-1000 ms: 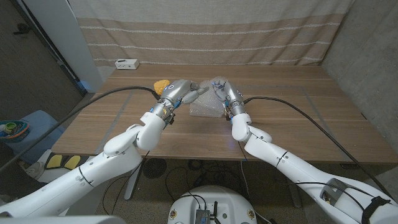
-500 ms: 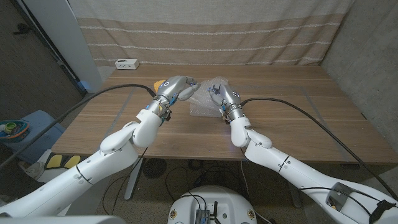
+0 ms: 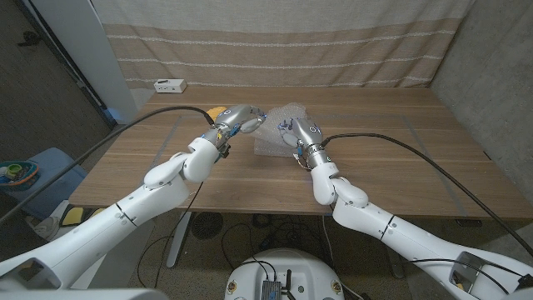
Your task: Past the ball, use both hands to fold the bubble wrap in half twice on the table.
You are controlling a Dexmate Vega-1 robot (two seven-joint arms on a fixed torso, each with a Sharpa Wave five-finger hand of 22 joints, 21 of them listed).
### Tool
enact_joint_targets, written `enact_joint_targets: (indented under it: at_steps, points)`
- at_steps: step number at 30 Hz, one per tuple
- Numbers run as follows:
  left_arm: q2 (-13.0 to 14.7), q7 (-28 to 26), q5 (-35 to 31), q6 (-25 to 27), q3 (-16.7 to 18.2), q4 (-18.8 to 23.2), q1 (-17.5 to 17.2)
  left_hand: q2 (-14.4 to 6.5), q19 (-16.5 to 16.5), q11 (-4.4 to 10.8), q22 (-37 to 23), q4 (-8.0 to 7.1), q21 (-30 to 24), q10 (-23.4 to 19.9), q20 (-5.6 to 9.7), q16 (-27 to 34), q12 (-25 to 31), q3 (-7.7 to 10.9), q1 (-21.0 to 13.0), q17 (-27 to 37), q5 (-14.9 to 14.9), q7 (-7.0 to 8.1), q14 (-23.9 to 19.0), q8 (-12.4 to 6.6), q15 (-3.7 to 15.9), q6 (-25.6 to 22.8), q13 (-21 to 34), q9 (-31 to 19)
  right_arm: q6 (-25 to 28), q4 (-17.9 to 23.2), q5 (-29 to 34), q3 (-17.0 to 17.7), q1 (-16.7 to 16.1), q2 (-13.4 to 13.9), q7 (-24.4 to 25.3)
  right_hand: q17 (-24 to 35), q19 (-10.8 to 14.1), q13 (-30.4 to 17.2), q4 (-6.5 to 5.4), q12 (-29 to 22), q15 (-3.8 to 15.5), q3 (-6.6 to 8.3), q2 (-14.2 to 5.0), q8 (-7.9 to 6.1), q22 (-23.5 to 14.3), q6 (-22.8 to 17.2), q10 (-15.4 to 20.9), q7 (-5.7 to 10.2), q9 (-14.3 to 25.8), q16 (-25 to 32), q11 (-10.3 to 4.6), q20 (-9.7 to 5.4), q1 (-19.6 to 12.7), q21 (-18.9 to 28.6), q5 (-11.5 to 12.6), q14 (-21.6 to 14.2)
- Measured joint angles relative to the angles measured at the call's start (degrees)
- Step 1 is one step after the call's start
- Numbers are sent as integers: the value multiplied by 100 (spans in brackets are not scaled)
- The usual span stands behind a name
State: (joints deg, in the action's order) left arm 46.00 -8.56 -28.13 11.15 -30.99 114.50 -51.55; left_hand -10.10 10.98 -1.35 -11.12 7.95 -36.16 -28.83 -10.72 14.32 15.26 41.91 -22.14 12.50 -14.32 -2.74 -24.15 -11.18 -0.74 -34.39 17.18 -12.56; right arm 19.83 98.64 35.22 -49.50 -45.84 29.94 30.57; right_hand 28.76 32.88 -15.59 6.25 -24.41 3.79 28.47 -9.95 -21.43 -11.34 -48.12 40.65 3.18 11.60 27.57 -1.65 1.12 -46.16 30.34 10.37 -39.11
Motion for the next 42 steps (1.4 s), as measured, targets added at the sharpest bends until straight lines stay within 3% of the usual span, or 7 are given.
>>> enact_joint_targets:
  at_steps: [1,4,10,22,33,39,42]
  points:
    - [-39,94,2,-35,-142,-203,210,45,-2,1,16,-2,20,57,-3,-26,-31,-2,45,-19,15,12,26,19,24,74,-13,5,61,25,165,-6,-9,22,-51,-12,0,-12,0,0,0,0,0,0,0,0,0,0,0,-32,0,0,0,0,0,0]
    - [-39,252,3,-101,-142,-203,210,106,-2,3,41,-48,23,113,-2,-80,-78,-48,106,-55,32,52,96,19,36,113,-48,33,61,65,165,-24,-28,66,-51,-56,-7,-26,0,0,0,0,0,0,0,0,0,0,0,-91,0,8,0,0,0,0]
    - [-116,485,-15,-207,-463,-628,610,125,138,-6,74,-126,23,-47,32,-80,-89,-83,251,-132,106,48,-75,19,52,66,-142,85,151,97,460,-57,-55,120,-219,-59,-23,-39,0,0,-22,0,15,0,1,0,0,0,0,-91,0,23,15,35,0,-23]
    - [-201,1006,-64,-278,-788,-962,949,118,467,3,101,-142,23,-73,173,-168,-131,-2,302,-238,159,-186,-111,-72,75,-312,-280,112,207,-19,564,-143,-23,124,-672,-194,-137,-10,-44,134,-19,44,45,119,1,147,-334,33,-16,-345,-19,52,46,49,0,169]
    - [-231,1751,-33,-70,-1079,-1117,1267,157,792,-66,127,-403,23,-181,86,-213,-222,-116,672,-230,341,-167,-260,-4,-44,-168,-420,138,401,-184,367,-238,119,73,-1350,-219,-134,28,-41,236,-23,40,74,241,16,383,-496,-10,-15,-385,22,54,152,89,0,142]
    - [-225,2058,-26,-4,-1230,-1166,1431,179,942,3,123,-448,23,-504,121,-213,-174,-108,814,-259,377,-192,-585,-59,54,-408,-494,138,565,-229,464,-369,206,72,-1574,-140,-83,70,338,299,-9,44,244,241,19,348,-497,25,-15,-296,-71,62,-217,158,0,52]
    - [-218,2149,-43,13,-1261,-1166,1461,179,972,6,110,-470,23,-561,152,-213,-139,-86,814,-265,377,-195,-654,-71,66,-465,-496,138,606,-248,534,-438,237,76,-1614,-127,-83,69,330,311,-9,13,247,241,22,320,-504,53,-15,-296,-94,62,-234,177,-22,53]
